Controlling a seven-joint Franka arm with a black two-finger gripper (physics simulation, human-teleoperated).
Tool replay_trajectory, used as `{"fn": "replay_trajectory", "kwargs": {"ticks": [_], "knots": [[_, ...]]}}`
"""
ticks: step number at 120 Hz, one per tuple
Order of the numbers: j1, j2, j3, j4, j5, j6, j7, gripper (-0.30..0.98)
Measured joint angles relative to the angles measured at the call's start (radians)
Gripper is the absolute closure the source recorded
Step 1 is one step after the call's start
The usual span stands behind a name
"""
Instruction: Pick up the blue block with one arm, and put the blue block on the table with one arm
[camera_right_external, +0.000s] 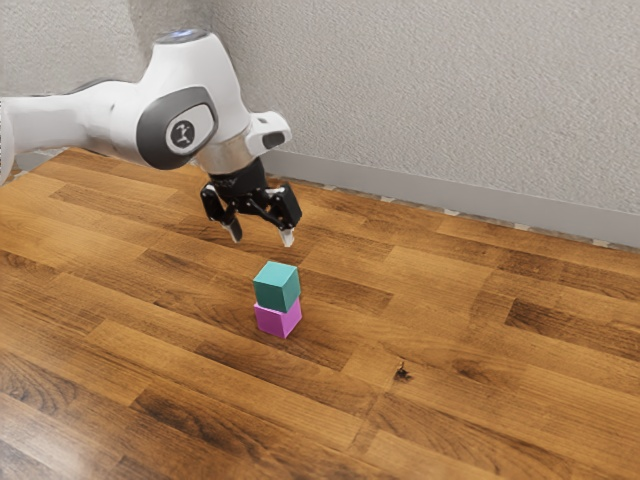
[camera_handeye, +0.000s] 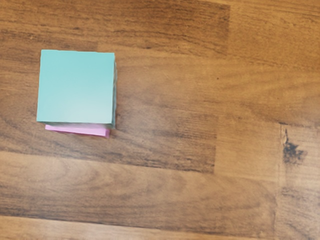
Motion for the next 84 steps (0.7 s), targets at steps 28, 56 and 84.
{"fn": "replay_trajectory", "kwargs": {"ticks": [28,56,84], "knots": [[0.06,0.046,-0.037,-0.034,0.03,0.084,0.013,0.0],[0.172,0.12,-0.038,-0.056,0.033,0.146,0.034,0.0],[0.171,0.155,-0.065,-0.052,0.05,0.206,0.059,0.0]]}}
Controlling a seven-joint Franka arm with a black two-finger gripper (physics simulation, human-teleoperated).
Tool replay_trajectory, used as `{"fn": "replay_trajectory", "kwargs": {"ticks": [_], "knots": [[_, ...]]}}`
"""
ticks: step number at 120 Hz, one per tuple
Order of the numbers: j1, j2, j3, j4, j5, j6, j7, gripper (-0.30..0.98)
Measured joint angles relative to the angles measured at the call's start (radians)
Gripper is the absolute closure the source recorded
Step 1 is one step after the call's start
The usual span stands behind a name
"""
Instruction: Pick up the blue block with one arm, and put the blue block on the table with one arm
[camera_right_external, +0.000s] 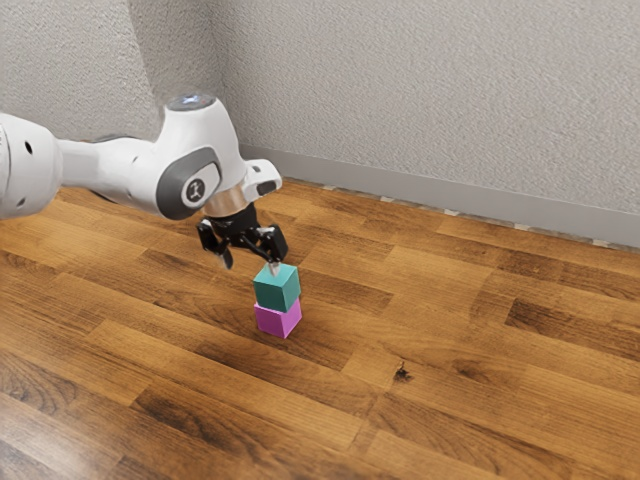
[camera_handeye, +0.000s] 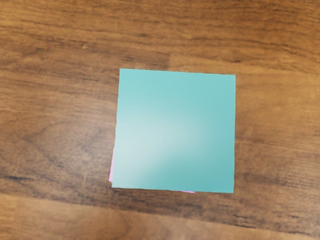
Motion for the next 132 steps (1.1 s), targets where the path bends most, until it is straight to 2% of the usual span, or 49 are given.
{"fn": "replay_trajectory", "kwargs": {"ticks": [62,132], "knots": [[-0.004,0.05,-0.012,0.005,-0.049,0.061,0.032,0.0],[0.006,0.171,-0.004,0.092,-0.055,0.069,0.056,0.0]]}}
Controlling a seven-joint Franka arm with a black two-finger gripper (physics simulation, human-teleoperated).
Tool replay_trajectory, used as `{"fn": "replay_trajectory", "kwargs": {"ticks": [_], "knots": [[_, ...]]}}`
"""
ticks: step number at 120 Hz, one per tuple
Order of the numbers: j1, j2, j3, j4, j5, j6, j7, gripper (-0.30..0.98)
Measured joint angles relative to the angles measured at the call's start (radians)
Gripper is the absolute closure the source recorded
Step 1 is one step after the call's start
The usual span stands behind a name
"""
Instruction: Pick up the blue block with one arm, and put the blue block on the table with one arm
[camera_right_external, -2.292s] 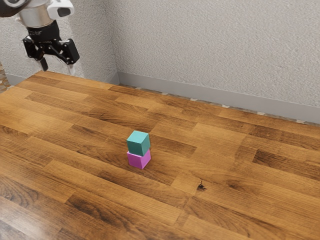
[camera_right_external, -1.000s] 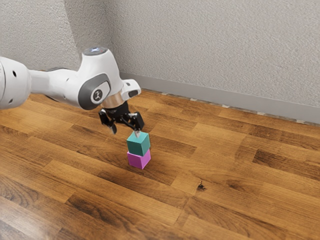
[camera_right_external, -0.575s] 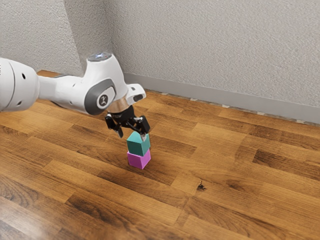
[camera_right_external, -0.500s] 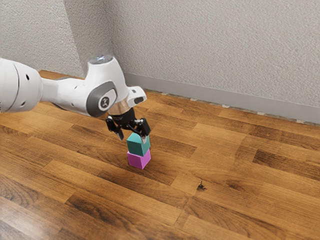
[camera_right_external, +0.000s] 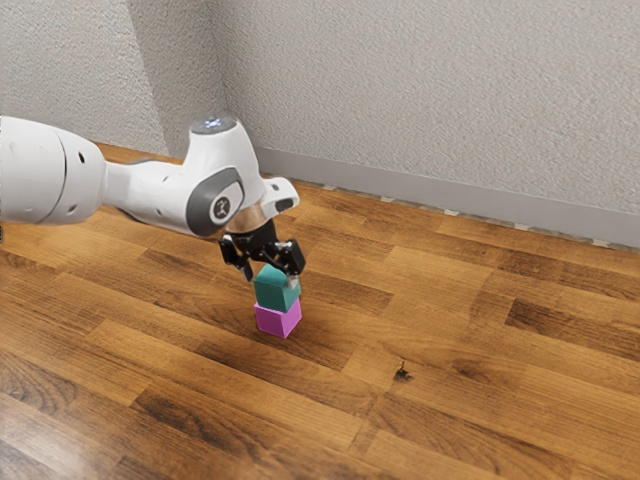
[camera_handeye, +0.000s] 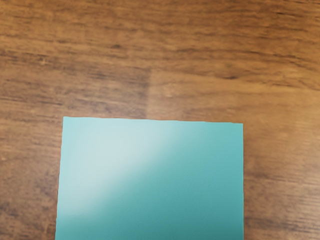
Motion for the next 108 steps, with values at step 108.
{"fn": "replay_trajectory", "kwargs": {"ticks": [108], "knots": [[0.002,0.035,0.005,0.043,0.007,0.019,0.0,0.36]]}}
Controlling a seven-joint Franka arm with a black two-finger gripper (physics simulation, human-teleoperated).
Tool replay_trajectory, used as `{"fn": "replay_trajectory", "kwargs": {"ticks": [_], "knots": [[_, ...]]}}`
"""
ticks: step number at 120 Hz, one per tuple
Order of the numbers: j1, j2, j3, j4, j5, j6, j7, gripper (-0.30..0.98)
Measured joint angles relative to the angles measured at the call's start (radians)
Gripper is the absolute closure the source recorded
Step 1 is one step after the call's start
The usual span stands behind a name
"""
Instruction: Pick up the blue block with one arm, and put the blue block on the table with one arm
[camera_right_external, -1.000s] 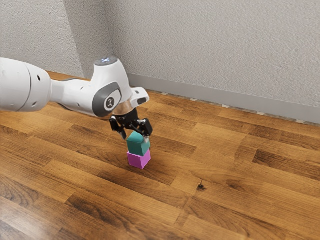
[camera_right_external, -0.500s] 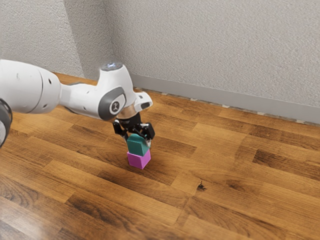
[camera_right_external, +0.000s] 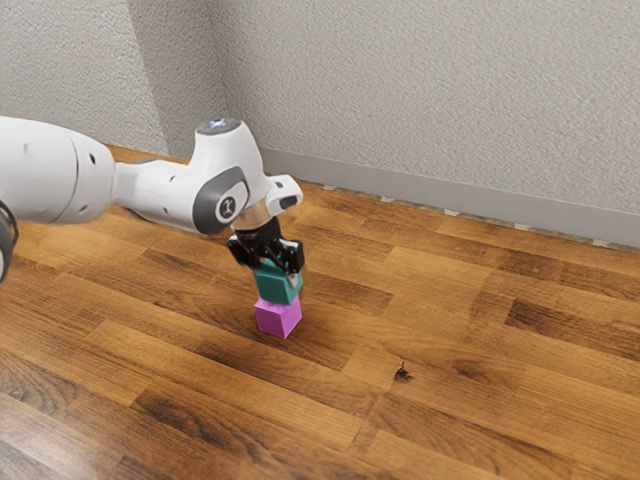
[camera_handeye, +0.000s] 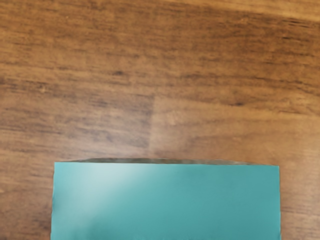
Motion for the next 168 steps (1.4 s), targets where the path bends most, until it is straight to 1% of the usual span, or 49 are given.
{"fn": "replay_trajectory", "kwargs": {"ticks": [10,33,43,53,63,73,90,106,112,116,122,125,130,135,143,146,150,158,168], "knots": [[0.009,-0.009,0.023,0.009,0.014,0.0,-0.006,0.37],[0.159,-0.018,0.03,0.013,0.062,-0.005,-0.013,0.38],[0.23,0.043,0.031,0.087,0.067,-0.008,-0.013,0.38],[0.263,0.129,0.031,0.181,0.067,-0.01,-0.014,0.38],[0.279,0.205,0.029,0.252,0.066,-0.012,-0.014,0.38],[0.287,0.261,0.026,0.288,0.064,-0.012,-0.015,0.38],[0.291,0.296,0.025,0.306,0.058,-0.011,-0.015,0.38],[0.291,0.287,0.025,0.306,0.029,-0.011,-0.006,0.22],[0.291,0.255,0.027,0.292,0.021,-0.013,-0.001,0.17],[0.291,0.206,0.028,0.261,0.018,-0.013,0.001,0.15],[0.282,0.082,0.029,0.193,0.014,-0.024,0.004,0.12],[0.265,-0.007,0.029,0.173,0.013,-0.049,0.006,0.1],[0.221,-0.142,0.03,0.156,0.012,-0.103,0.008,0.09],[0.153,-0.286,0.03,0.148,0.012,-0.175,0.008,0.07],[0.027,-0.443,0.029,0.148,0.028,-0.314,-0.006,0.05],[-0.007,-0.476,0.029,0.148,0.042,-0.363,-0.012,0.05],[-0.029,-0.504,0.027,0.144,0.058,-0.42,-0.02,0.04],[-0.035,-0.536,0.023,0.105,0.08,-0.501,-0.033,0.03],[-0.036,-0.552,0.022,0.06,0.095,-0.563,-0.048,0.02]]}}
